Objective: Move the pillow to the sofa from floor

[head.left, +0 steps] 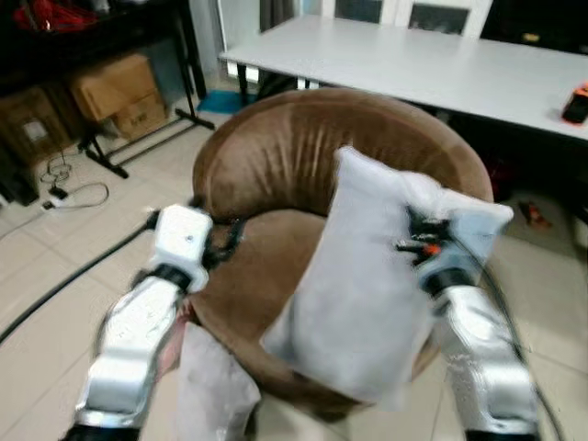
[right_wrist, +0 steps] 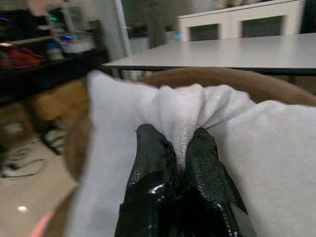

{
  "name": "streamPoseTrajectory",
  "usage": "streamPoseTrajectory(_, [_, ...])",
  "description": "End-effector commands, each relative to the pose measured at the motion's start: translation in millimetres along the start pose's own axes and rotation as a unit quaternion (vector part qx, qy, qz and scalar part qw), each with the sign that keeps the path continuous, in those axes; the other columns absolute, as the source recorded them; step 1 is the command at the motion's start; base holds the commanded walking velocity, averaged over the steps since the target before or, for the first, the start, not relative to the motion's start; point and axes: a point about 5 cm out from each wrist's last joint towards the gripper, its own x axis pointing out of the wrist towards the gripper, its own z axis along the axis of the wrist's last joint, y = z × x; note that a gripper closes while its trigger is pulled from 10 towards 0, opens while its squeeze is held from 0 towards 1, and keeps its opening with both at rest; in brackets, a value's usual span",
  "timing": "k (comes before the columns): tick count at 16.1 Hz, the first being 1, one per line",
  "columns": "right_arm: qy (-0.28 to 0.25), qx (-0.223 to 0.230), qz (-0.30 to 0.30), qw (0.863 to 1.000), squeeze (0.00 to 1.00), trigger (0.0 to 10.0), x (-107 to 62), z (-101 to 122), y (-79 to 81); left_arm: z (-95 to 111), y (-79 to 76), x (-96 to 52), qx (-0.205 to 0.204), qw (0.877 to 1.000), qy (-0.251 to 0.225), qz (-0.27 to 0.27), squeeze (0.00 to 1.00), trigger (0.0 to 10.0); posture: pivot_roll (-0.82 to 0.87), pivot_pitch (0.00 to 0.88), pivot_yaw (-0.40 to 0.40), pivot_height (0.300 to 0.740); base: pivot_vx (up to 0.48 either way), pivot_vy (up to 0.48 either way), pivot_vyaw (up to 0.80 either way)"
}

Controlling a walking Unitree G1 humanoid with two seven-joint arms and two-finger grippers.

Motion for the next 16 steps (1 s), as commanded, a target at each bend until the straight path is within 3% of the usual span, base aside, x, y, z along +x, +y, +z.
streamPoseTrajectory(1, [-0.031, -0.009, -0.008, 0.999, 0.0, 10.0, 0.8, 12.6, -6.5, 5.9, -3.0, 2.4, 0.002, 1.0, -0.01, -0.004, 0.0, 10.0, 0.02, 0.0, 0.023, 0.74, 0.285, 0.0, 0.0])
streamPoseTrajectory(16, [-0.028, -0.009, -0.027, 0.999, 0.0, 10.0, 1.8, 9.5, -11.0, 6.3, -6.0, 1.6, 0.003, 1.0, -0.007, -0.019, 0.0, 10.0, 0.01, 0.0, 0.036, 0.74, 0.282, 0.0, 0.0])
